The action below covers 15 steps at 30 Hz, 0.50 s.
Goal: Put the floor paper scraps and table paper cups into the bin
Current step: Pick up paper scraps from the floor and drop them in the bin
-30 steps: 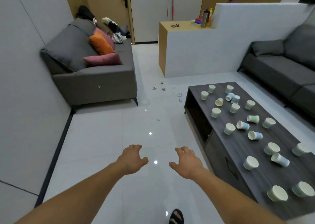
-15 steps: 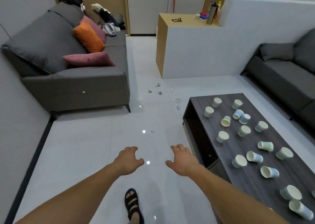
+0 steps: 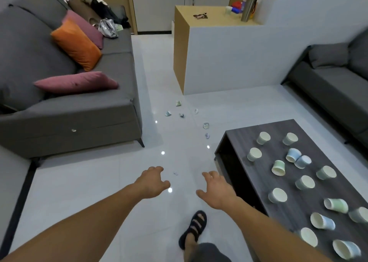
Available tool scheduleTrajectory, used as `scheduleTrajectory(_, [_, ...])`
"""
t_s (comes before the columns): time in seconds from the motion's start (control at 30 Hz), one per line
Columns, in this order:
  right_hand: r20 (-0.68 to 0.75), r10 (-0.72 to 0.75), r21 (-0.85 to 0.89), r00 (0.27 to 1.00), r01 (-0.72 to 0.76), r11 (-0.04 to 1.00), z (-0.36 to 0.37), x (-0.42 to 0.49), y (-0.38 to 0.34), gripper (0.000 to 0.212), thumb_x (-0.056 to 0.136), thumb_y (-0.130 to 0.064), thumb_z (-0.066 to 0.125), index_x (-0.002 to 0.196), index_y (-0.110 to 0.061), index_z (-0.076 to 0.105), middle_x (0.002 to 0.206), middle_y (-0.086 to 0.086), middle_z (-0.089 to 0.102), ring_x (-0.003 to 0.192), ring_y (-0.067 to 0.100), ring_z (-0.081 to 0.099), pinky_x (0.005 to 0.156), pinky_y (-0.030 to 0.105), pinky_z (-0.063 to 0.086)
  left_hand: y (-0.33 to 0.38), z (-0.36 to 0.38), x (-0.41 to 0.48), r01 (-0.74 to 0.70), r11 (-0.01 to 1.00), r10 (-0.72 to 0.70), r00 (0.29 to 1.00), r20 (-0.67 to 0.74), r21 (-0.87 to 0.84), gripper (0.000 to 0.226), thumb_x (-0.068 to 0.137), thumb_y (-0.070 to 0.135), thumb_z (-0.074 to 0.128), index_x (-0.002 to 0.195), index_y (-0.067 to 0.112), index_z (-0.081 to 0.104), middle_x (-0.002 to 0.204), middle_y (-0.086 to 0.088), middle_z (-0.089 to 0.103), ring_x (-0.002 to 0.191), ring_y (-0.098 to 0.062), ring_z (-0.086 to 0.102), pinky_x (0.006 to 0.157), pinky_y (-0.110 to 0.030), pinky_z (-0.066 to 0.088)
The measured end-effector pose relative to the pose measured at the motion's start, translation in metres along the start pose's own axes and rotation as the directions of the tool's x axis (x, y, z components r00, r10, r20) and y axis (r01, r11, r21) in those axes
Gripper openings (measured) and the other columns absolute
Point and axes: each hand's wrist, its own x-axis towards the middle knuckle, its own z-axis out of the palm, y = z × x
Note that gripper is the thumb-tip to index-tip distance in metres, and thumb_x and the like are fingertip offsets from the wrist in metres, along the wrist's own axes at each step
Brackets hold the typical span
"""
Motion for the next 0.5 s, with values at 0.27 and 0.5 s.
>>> scheduleTrajectory(0.27, [0.107,-0.056,0.011,0.993,0.055,0.998,-0.051,0.16,0.02,0.073,0.095,-0.053,0.047,0.153,-0.02,0.019,0.155,0.006,0.023,0.136,0.028,0.031,0.106,0.043,0.04,0.035,-0.054,0.134,0.103,0.994,-0.104,0.993,0.058,0.019,0.07,0.089,0.042,0.054,0.148,0.017,0.026,0.152,-0.006,0.03,0.134,-0.026,0.037,0.106,-0.037,0.038])
scheduleTrajectory(0.5, [0.21,-0.084,-0.008,0.974,0.087,0.996,-0.09,0.268,0.027,0.071,0.095,-0.05,0.047,0.152,-0.019,0.019,0.155,0.008,0.022,0.136,0.03,0.031,0.105,0.043,0.04,0.047,-0.102,0.239,0.145,0.986,-0.14,0.988,0.062,-0.079,0.068,0.089,0.041,0.053,0.147,0.017,0.028,0.152,-0.007,0.031,0.135,-0.027,0.035,0.107,-0.037,0.034])
